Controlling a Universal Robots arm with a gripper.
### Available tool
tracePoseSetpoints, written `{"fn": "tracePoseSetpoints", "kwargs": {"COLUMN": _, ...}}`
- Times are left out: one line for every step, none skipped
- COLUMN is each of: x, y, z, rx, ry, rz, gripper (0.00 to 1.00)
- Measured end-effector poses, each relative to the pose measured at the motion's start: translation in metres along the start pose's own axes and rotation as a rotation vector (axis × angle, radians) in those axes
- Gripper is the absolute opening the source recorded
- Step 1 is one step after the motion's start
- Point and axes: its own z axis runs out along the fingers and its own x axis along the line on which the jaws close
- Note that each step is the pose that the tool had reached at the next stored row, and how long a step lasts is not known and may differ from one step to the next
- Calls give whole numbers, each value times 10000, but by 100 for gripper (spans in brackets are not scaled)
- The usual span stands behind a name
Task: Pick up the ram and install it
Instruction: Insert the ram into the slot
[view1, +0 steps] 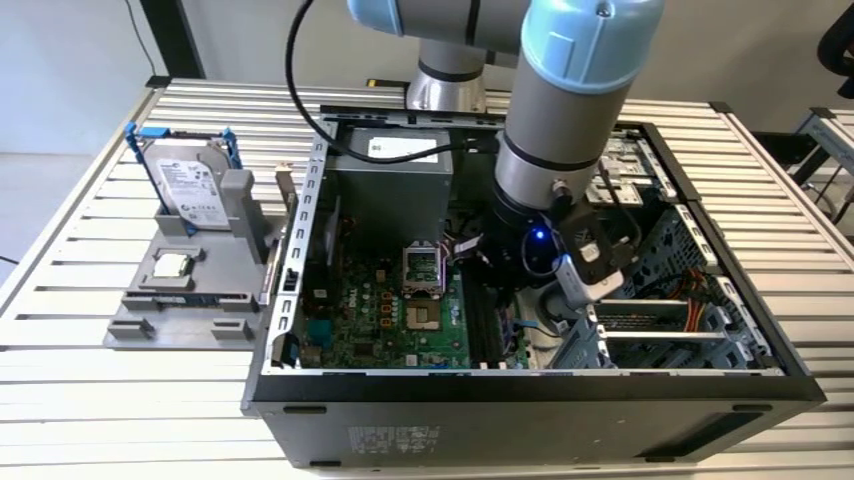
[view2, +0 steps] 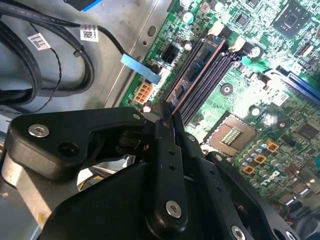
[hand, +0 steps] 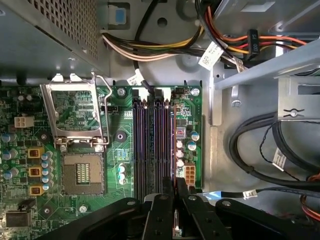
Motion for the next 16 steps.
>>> {"fn": "tracePoseSetpoints", "kwargs": {"x": 0, "y": 0, "z": 9, "rx": 1, "ry": 1, "rz": 0, "gripper": 0}}
{"fn": "tracePoseSetpoints", "kwargs": {"x": 0, "y": 3, "z": 18, "rx": 1, "ry": 1, "rz": -1, "gripper": 0}}
{"fn": "tracePoseSetpoints", "kwargs": {"x": 0, "y": 7, "z": 27, "rx": 1, "ry": 2, "rz": -1, "gripper": 0}}
{"fn": "tracePoseSetpoints", "kwargs": {"x": 1, "y": 13, "z": 31, "rx": 4, "ry": 2, "rz": -2, "gripper": 0}}
{"fn": "tracePoseSetpoints", "kwargs": {"x": 2, "y": 20, "z": 33, "rx": 3, "ry": 3, "rz": -1, "gripper": 0}}
{"fn": "tracePoseSetpoints", "kwargs": {"x": 2, "y": 30, "z": 36, "rx": 0, "ry": 2, "rz": 0, "gripper": 0}}
{"fn": "tracePoseSetpoints", "kwargs": {"x": 2, "y": 36, "z": 38, "rx": 1, "ry": 3, "rz": -1, "gripper": 0}}
{"fn": "tracePoseSetpoints", "kwargs": {"x": 2, "y": 37, "z": 42, "rx": -1, "ry": 5, "rz": -1, "gripper": 0}}
{"fn": "tracePoseSetpoints", "kwargs": {"x": 6, "y": 36, "z": 43, "rx": 1, "ry": 7, "rz": -1, "gripper": 0}}
{"fn": "tracePoseSetpoints", "kwargs": {"x": 10, "y": 37, "z": 42, "rx": 1, "ry": 8, "rz": 1, "gripper": 0}}
{"fn": "tracePoseSetpoints", "kwargs": {"x": 15, "y": 36, "z": 42, "rx": 2, "ry": 8, "rz": -1, "gripper": 0}}
{"fn": "tracePoseSetpoints", "kwargs": {"x": 19, "y": 37, "z": 43, "rx": 0, "ry": 8, "rz": -3, "gripper": 0}}
{"fn": "tracePoseSetpoints", "kwargs": {"x": 24, "y": 36, "z": 42, "rx": 1, "ry": 8, "rz": -5, "gripper": 0}}
{"fn": "tracePoseSetpoints", "kwargs": {"x": 24, "y": 37, "z": 43, "rx": 1, "ry": 8, "rz": -5, "gripper": 0}}
{"fn": "tracePoseSetpoints", "kwargs": {"x": 24, "y": 37, "z": 48, "rx": -1, "ry": 9, "rz": -5, "gripper": 0}}
{"fn": "tracePoseSetpoints", "kwargs": {"x": 24, "y": 37, "z": 55, "rx": -1, "ry": 12, "rz": -5, "gripper": 0}}
